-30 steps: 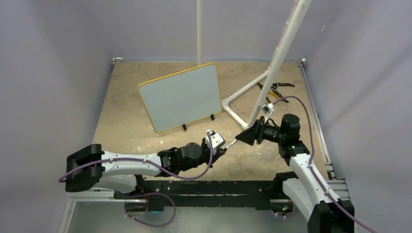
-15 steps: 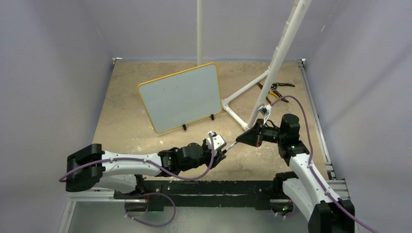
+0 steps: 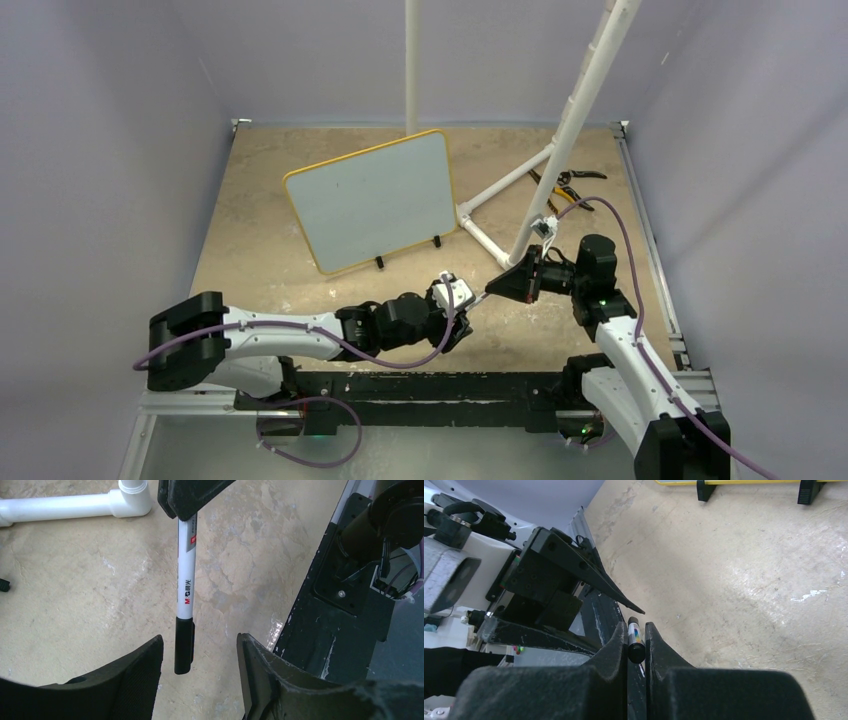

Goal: Write a sentence on the whiteboard
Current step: Open the whiteboard marker at the center of the board.

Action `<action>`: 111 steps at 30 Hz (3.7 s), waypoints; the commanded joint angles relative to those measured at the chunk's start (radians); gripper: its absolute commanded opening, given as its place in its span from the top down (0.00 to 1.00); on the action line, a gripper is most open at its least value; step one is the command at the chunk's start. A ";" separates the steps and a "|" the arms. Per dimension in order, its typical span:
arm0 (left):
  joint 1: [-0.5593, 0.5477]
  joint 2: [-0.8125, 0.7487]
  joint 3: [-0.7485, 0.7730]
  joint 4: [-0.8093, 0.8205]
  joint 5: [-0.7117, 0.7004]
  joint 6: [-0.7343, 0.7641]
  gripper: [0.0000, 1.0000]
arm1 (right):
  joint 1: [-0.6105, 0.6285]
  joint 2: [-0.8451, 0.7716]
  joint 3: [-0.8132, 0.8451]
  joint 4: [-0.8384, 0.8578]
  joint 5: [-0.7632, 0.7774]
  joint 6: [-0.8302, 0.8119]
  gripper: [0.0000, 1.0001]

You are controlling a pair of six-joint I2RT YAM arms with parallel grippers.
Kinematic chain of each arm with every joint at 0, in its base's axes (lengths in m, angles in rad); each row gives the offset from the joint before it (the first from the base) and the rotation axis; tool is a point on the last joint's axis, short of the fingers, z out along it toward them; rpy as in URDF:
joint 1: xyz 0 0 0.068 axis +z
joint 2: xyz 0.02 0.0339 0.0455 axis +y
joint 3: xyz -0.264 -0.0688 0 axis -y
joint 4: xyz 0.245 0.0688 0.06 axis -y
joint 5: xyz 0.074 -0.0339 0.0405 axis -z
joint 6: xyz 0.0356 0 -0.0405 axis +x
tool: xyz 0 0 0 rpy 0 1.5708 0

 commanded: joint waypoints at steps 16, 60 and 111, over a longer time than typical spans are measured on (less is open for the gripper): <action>-0.005 0.085 0.080 0.008 0.040 0.036 0.77 | 0.018 -0.012 0.004 0.052 -0.061 0.006 1.00; -0.006 -0.295 0.170 -0.508 -0.077 0.344 1.00 | 0.126 -0.099 0.222 0.244 0.202 0.117 1.00; 0.038 -0.225 0.158 -0.534 -0.084 0.348 1.00 | 0.069 -0.133 0.447 0.104 0.035 0.045 1.00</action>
